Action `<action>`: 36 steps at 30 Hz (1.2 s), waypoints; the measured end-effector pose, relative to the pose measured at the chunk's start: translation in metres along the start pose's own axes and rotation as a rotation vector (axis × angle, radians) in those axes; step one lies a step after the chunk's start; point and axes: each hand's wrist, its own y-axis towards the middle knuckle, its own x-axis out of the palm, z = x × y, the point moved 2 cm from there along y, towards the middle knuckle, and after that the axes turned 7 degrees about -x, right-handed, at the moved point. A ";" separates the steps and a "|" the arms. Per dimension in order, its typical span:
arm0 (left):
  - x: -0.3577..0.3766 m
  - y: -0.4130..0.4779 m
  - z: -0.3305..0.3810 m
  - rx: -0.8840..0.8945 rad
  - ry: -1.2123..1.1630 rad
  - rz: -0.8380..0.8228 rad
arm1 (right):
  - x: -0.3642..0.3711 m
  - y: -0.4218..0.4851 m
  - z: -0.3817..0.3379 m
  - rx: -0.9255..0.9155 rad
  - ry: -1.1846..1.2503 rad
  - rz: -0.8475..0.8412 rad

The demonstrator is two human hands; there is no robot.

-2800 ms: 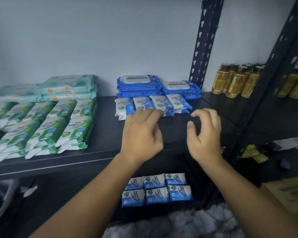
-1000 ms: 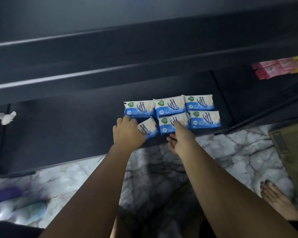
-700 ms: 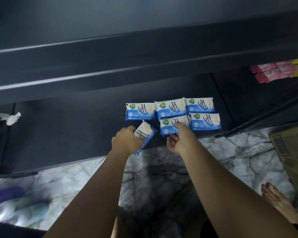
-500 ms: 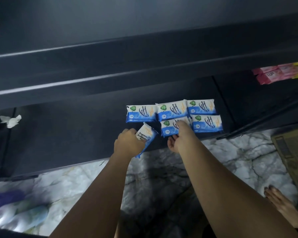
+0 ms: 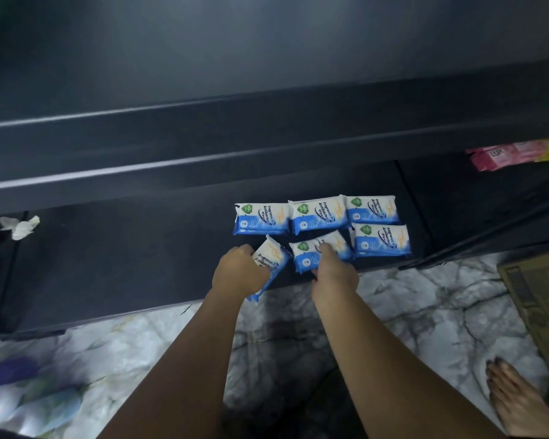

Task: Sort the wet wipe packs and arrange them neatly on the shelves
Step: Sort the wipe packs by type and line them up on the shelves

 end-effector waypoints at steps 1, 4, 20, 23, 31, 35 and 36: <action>0.001 -0.001 0.000 0.003 -0.007 0.000 | -0.002 -0.002 0.005 -0.023 0.022 0.017; -0.001 -0.011 0.000 -0.013 -0.024 -0.015 | -0.013 -0.010 0.016 -0.069 0.119 0.051; -0.051 -0.180 0.029 0.060 -0.588 -0.175 | -0.118 -0.145 -0.056 -0.430 -0.045 -0.200; -0.068 -0.220 0.051 0.189 -0.644 -0.235 | -0.143 -0.165 -0.081 -0.480 -0.001 -0.268; -0.123 -0.311 0.113 0.414 -0.818 -0.227 | -0.220 -0.268 -0.173 -0.681 0.064 -0.534; -0.160 -0.341 0.147 0.470 -0.790 -0.127 | -0.245 -0.299 -0.220 -0.756 0.117 -0.524; -0.169 -0.347 0.156 0.490 -0.773 -0.090 | -0.250 -0.305 -0.233 -0.774 0.134 -0.507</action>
